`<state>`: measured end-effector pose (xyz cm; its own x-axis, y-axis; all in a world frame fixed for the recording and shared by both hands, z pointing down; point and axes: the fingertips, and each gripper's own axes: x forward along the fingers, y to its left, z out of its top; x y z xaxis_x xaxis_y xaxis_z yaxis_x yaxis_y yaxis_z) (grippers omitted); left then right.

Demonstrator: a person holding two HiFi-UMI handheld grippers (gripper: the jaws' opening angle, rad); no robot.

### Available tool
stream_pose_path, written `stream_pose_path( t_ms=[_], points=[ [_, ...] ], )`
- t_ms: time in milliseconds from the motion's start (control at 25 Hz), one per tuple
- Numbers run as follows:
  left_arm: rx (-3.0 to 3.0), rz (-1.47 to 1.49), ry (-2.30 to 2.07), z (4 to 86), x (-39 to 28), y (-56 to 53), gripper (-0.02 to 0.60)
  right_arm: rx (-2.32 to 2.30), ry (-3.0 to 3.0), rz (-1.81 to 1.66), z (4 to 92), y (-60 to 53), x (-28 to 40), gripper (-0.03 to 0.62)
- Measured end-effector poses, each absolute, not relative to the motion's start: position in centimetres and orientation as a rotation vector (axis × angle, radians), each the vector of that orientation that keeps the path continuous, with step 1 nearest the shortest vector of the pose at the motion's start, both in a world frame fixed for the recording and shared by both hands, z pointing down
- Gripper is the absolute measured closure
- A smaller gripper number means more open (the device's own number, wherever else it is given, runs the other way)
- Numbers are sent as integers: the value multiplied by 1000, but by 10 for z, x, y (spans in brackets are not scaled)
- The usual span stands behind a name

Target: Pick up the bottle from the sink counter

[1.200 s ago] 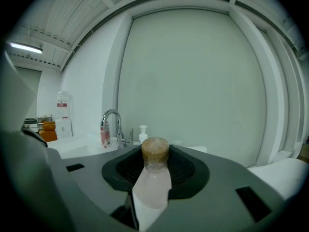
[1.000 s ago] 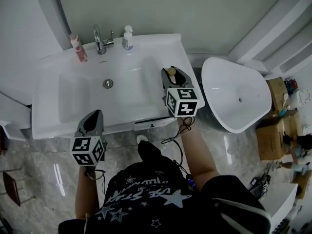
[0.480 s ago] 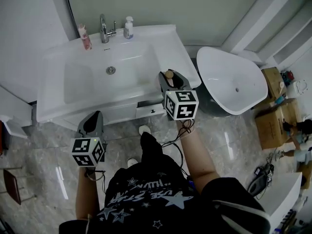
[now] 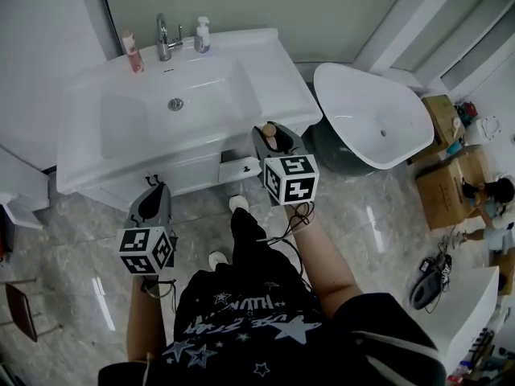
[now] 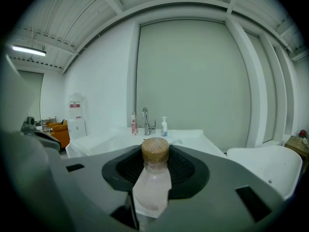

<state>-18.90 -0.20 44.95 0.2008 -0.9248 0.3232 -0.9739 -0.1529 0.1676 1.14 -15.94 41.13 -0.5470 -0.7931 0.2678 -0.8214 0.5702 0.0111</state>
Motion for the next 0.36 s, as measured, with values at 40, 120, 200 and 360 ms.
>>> stream_pose_path(
  t_ms=[40,120,200,360],
  points=[
    [2154,204,-1778,449,-187,-3,561,1342,-2558,168,412,-158,12,454],
    [2167,203,-1772,446,-184,-6,561,1342,-2554,166,412,-157,14,454],
    [2174,200,-1768,445,-182,-9,561,1343,-2553,165,412,-157,15,454],
    [2184,204,-1759,445,-182,-18,561,1343,-2554,165,412,-162,14,454]
  ],
)
